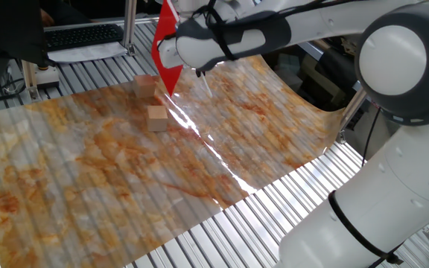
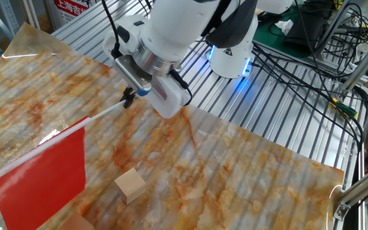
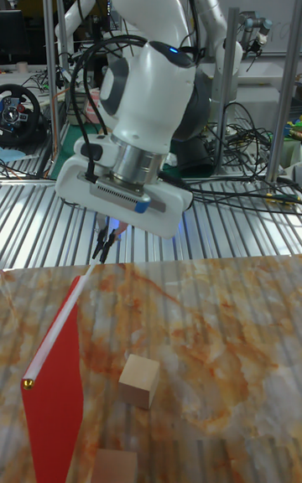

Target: Wave the flag

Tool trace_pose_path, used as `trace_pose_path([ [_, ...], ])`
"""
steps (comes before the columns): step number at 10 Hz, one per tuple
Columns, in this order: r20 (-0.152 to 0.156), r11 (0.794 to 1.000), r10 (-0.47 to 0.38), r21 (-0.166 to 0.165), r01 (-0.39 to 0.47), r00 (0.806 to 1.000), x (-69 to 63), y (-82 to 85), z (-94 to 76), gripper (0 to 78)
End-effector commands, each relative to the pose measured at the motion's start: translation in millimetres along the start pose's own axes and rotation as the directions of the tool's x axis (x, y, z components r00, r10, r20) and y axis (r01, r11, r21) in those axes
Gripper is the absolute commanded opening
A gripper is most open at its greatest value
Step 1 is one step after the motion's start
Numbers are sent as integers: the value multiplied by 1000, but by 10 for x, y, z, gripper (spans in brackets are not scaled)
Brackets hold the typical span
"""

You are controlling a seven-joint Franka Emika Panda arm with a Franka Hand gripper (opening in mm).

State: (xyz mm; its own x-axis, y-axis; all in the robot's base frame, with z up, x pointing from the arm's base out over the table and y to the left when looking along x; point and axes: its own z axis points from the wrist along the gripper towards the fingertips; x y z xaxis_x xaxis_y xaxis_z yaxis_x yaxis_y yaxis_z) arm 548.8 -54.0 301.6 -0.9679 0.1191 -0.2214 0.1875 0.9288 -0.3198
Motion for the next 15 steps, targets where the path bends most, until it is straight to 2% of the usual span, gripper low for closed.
trace_pose_path([
  [1, 6, 957, 284, 65, -284, 959, 311, 490, -32, 11],
  [2, -3, 955, 290, 65, -289, 957, 326, 550, -60, 11],
  [4, -42, 951, 305, 61, -303, 951, 384, 744, -139, 11],
  [5, -47, 950, 309, 60, -306, 950, 396, 778, -153, 11],
  [6, -67, 947, 320, 54, -317, 945, 445, 898, -202, 11],
  [8, -94, 943, 332, 41, -329, 939, 504, 1027, -250, 11],
  [10, -117, 946, 324, 10, -325, 939, 533, 1068, -275, 11],
  [12, -139, 946, 321, -7, -325, 937, 547, 1080, -290, 11],
  [15, -155, 946, 316, -29, -324, 936, 552, 1084, -297, 11],
])
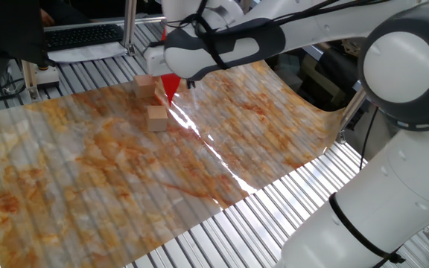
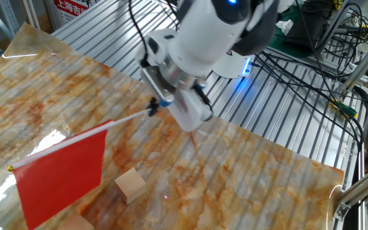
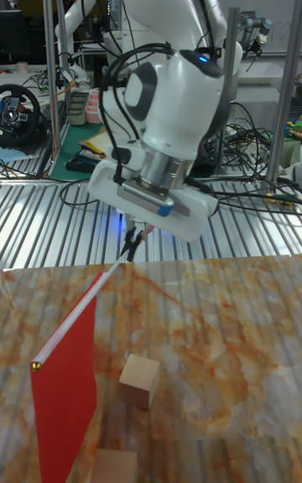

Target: Wave the flag

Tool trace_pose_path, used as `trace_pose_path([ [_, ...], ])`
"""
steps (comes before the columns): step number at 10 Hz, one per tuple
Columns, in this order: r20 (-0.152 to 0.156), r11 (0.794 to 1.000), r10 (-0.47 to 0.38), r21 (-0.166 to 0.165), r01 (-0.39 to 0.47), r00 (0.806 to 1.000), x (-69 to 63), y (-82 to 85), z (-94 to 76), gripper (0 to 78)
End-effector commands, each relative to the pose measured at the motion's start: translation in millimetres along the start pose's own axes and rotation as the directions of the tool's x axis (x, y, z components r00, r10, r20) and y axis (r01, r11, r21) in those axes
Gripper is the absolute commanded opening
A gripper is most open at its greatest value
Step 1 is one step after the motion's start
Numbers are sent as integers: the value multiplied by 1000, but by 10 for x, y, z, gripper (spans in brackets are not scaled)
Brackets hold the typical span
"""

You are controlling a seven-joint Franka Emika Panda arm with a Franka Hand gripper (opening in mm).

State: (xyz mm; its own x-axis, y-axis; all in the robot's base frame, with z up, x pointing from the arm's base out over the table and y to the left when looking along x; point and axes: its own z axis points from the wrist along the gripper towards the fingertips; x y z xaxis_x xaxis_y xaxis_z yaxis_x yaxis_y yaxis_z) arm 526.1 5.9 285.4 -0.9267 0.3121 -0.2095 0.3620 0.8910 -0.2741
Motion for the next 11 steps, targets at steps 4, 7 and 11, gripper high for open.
trace_pose_path([
  [4, -89, 993, 102, -43, -106, 991, 322, 463, -190, 11],
  [7, -85, 996, -74, -64, 69, 994, 74, -7, -166, 11],
  [11, -50, 913, -401, -102, 394, 915, -574, -1040, 47, 11],
])
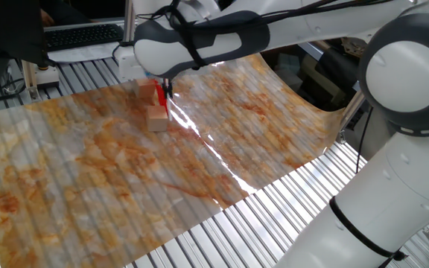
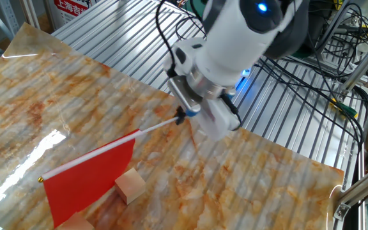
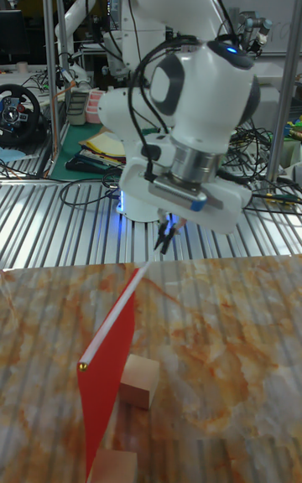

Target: Wave the flag

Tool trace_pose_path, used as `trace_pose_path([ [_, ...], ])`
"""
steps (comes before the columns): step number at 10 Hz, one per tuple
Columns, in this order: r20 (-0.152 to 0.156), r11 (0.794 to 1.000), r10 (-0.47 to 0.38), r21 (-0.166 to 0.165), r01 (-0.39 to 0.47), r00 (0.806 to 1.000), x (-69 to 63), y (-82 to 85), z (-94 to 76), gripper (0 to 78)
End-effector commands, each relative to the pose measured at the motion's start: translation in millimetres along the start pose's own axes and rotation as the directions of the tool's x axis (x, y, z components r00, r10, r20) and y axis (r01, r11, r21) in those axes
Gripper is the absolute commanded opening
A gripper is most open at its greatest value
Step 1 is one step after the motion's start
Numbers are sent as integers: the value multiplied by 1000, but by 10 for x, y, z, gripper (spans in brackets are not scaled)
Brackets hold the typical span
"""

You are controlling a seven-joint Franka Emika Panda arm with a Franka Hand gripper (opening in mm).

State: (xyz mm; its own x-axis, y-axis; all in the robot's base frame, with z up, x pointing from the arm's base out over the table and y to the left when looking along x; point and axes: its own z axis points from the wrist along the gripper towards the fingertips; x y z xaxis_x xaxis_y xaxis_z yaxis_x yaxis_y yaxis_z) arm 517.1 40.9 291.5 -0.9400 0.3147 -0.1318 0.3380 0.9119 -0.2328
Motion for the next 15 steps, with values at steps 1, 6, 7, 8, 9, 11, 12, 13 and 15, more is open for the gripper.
trace_pose_path([
  [1, -2, 922, -386, -39, 385, 923, -854, -1441, 89, 11],
  [6, 7, 924, -381, -32, 381, 924, -928, -1755, 124, 11],
  [7, 6, 924, -382, -34, 382, 924, -924, -1774, 130, 11],
  [8, -8, 928, -370, -52, 370, 929, -920, -1752, 133, 11],
  [9, -11, 933, -355, -61, 354, 935, -901, -1695, 134, 11],
  [11, -29, 950, -306, -72, 304, 951, -728, -1303, 142, 11],
  [12, -38, 957, -280, -85, 276, 959, -626, -1121, 153, 11],
  [13, -53, 968, -240, -94, 234, 969, -400, -767, 158, 11],
  [15, -94, 974, -195, -132, 182, 976, -68, -358, 108, 11],
])
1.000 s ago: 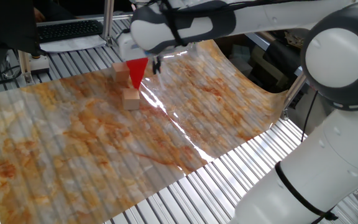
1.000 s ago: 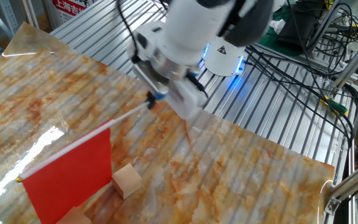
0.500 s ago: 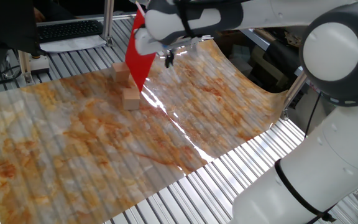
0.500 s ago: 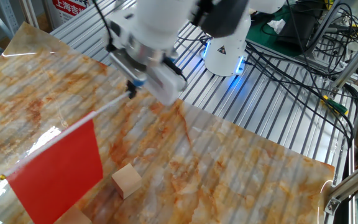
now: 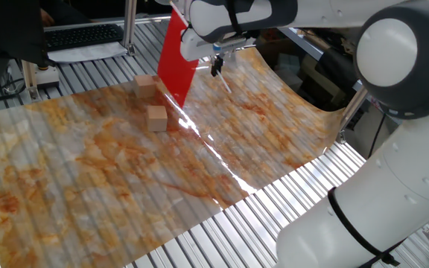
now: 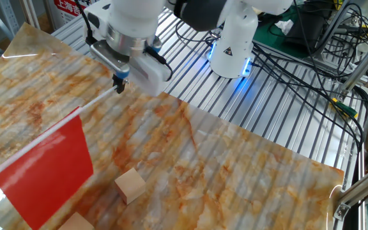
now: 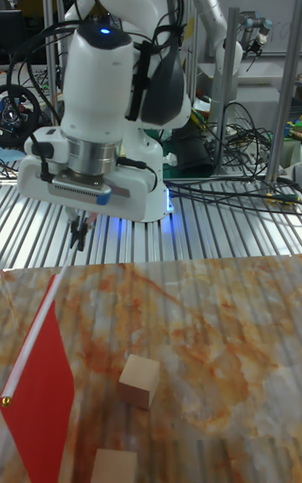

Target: Wave the flag

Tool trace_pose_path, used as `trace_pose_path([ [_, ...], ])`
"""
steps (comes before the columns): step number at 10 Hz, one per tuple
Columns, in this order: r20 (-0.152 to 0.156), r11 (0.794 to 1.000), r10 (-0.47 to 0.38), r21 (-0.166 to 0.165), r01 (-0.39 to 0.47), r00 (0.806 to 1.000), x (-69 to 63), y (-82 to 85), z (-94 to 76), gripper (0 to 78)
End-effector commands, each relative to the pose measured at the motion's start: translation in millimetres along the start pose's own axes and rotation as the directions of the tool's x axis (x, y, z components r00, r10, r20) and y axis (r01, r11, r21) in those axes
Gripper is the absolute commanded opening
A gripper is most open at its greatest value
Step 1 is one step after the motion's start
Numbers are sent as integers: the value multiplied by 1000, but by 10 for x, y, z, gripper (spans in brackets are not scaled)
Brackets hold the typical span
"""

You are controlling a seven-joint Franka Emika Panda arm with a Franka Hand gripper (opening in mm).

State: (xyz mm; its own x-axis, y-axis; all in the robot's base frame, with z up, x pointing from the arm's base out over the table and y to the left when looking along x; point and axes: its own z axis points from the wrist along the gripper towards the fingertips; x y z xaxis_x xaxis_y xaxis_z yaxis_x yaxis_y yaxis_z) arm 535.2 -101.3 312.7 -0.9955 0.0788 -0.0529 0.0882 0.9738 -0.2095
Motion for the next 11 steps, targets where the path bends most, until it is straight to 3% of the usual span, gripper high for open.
trace_pose_path([
  [1, -89, 988, 78, -128, -89, 993, 443, 1207, -36, 11],
  [7, -111, 986, 94, -128, -108, 989, 650, 1721, -103, 11],
  [8, -119, 986, 89, -131, -105, 989, 721, 1820, -129, 11],
  [10, -130, 988, 60, -132, -77, 990, 848, 1845, -124, 11],
  [11, -131, 986, 58, -146, -77, 990, 991, 1866, -74, 11],
])
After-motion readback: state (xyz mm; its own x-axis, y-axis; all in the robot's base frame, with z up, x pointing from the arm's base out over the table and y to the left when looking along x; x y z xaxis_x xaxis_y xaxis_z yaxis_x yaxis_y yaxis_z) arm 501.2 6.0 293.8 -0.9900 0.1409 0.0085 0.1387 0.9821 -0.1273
